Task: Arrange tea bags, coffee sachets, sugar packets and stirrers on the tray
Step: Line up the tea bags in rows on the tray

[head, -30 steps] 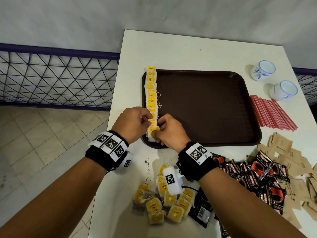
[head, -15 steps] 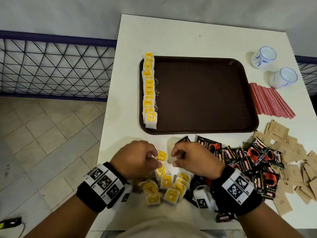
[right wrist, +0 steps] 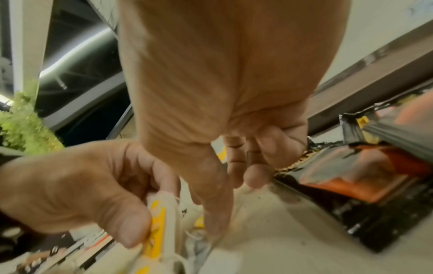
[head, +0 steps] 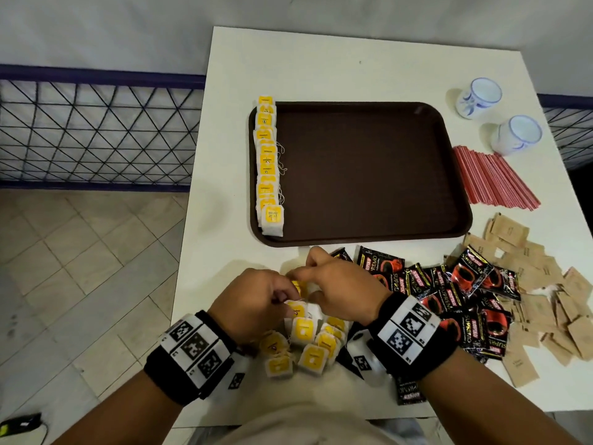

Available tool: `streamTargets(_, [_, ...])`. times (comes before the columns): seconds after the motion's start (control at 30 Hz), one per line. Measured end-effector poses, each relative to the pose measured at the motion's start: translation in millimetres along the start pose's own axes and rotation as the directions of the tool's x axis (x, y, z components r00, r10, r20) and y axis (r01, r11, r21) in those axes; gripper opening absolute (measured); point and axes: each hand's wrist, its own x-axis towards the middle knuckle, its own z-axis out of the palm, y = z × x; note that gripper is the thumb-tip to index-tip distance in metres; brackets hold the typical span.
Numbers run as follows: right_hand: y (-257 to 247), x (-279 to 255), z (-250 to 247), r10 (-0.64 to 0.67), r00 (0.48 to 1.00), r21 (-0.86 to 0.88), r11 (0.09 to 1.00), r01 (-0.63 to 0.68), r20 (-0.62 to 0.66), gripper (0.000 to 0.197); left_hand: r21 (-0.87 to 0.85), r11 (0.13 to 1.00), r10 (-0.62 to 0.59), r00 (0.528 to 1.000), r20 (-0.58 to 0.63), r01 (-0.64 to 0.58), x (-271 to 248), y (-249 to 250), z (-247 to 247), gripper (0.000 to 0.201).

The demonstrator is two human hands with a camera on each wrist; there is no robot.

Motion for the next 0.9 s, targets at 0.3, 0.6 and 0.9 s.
streamTargets(0.3, [1,5,-1,-0.032,0.999,-0.078,0.996,0.031,-0.013,0.022,-0.091,0.996,0.014,1.0,0.004,-0.014,-8,7,-8,0.017])
streamTargets(0.6, [10,-4,-23,0.023,0.997,0.147,0.989,-0.012,-0.075,0.013,-0.385,0.923,-0.03,0.999,-0.031,0.016,-6,13,-15,0.017])
streamTargets(0.9, [22,-9,-42,0.129,0.977,0.283,0.956,-0.077,-0.172,0.011,-0.285,0.956,0.06,0.996,-0.068,-0.077,6,15,-19,0.013])
